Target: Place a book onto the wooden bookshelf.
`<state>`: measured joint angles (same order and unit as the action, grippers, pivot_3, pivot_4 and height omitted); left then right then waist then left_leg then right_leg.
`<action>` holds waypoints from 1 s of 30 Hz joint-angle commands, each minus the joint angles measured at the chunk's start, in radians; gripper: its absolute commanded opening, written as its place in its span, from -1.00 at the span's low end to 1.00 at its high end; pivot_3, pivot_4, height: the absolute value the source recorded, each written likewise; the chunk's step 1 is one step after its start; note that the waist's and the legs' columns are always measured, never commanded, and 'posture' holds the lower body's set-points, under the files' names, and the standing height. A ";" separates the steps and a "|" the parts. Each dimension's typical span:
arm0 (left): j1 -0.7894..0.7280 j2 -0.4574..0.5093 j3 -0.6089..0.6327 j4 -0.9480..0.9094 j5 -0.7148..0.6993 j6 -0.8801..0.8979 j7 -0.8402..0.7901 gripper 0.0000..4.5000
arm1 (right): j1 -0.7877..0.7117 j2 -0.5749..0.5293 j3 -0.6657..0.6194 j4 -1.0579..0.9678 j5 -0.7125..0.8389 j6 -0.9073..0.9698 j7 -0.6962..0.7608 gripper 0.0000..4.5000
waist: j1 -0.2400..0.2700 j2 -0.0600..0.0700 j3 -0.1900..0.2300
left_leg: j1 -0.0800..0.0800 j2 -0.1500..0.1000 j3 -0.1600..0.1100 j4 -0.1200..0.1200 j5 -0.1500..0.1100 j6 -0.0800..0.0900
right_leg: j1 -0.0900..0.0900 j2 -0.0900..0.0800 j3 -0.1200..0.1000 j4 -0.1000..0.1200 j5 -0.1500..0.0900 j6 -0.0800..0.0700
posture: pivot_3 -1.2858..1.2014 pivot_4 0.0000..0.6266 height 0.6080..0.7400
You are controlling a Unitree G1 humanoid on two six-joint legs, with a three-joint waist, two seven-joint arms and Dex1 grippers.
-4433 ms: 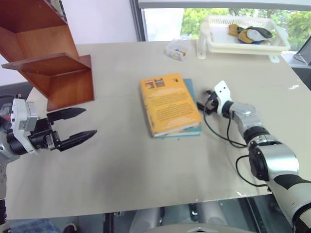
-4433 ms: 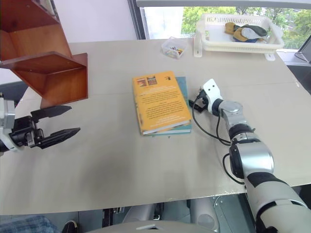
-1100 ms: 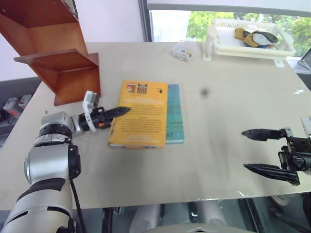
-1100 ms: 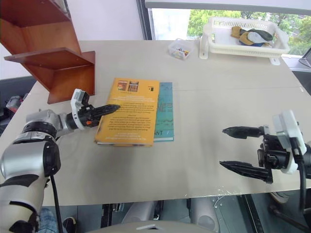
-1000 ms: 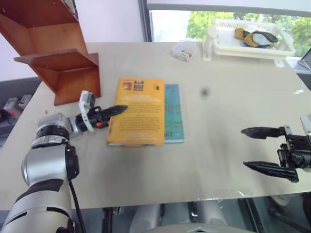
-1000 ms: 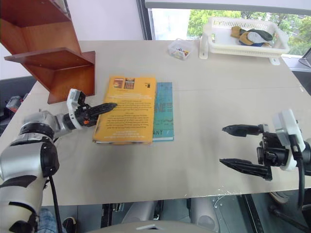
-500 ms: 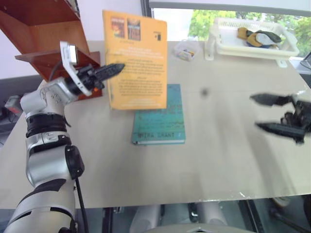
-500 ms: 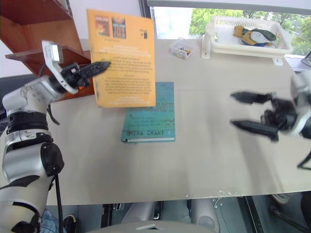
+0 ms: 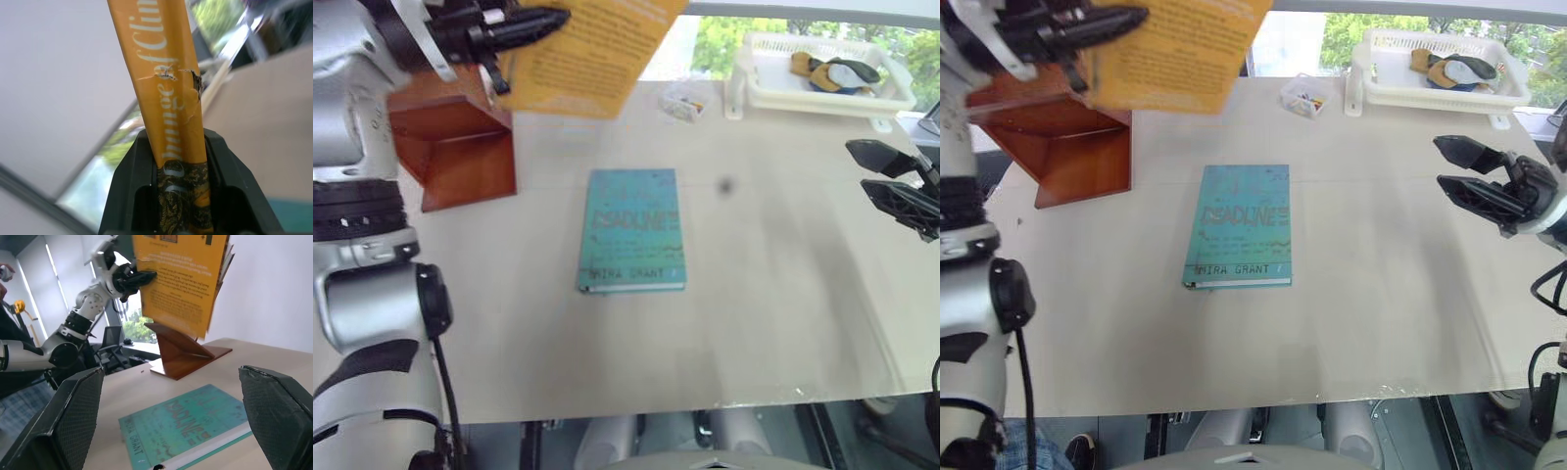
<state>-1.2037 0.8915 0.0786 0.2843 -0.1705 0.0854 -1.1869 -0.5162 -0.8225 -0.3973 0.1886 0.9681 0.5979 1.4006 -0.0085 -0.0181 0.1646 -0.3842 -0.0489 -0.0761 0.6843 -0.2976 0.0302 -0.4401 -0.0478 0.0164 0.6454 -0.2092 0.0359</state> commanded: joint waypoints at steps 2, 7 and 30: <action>-0.071 0.133 -0.075 0.065 0.217 -0.251 0.063 -0.70 | -0.062 -0.015 -0.048 0.069 0.002 -0.031 0.044 1.00 | -0.002 0.001 0.000 | 0.001 0.000 0.001 0.000 0.000 0.000 | 0.000 0.000 0.000 0.001 0.000 0.000 | 0.03 -0.52 1.00; -0.030 0.260 -0.099 0.091 0.304 -0.327 0.038 -0.70 | -0.126 -0.025 -0.052 0.156 -0.004 -0.028 0.086 1.00 | -0.003 0.001 0.000 | 0.001 0.000 0.001 0.000 0.000 0.000 | 0.000 0.001 -0.001 0.002 0.000 0.000 | 0.03 -0.52 1.00; -0.042 0.392 -0.202 0.625 0.528 -0.793 0.213 -0.70 | -0.176 -0.042 -0.064 0.218 -0.045 -0.044 0.153 1.00 | 0.000 0.002 0.001 | 0.001 0.000 0.003 0.002 -0.003 0.005 | 0.000 0.002 -0.003 0.006 0.000 0.001 | 0.03 -0.52 1.00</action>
<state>-1.2017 1.2797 -0.1381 0.8936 0.3713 -0.6718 -1.0093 -0.6897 -0.8367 -0.4208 0.4384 0.9109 0.5622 1.5206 -0.0082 -0.0164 0.1655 -0.3830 -0.0487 -0.0728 0.6872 -0.3006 0.0362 -0.4404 -0.0461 0.0135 0.6530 -0.2092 0.0364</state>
